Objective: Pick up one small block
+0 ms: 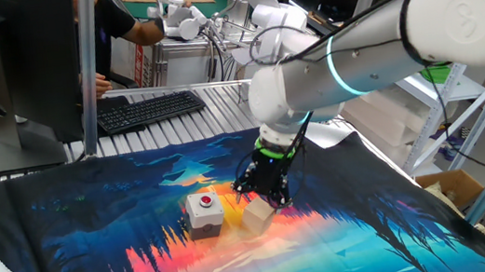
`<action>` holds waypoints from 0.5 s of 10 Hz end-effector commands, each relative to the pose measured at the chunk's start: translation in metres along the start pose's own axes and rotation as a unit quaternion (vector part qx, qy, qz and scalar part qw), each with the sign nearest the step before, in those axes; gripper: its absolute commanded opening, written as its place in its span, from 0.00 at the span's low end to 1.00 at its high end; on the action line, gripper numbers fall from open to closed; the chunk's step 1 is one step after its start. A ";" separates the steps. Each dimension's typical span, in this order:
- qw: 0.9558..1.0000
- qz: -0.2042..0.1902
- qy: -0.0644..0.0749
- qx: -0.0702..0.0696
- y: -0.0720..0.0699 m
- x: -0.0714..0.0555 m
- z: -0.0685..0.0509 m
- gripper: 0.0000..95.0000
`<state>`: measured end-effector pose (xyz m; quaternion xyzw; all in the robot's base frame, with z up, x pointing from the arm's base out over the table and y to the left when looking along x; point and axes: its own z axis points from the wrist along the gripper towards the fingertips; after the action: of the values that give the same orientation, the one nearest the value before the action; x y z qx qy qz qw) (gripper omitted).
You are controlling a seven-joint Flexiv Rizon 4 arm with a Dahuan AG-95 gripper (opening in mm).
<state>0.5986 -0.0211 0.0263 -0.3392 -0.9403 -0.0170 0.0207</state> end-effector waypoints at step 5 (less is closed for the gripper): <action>1.000 0.002 0.003 -0.006 0.000 0.002 0.001 0.80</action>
<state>0.5976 -0.0203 0.0252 -0.3416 -0.9393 -0.0239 0.0216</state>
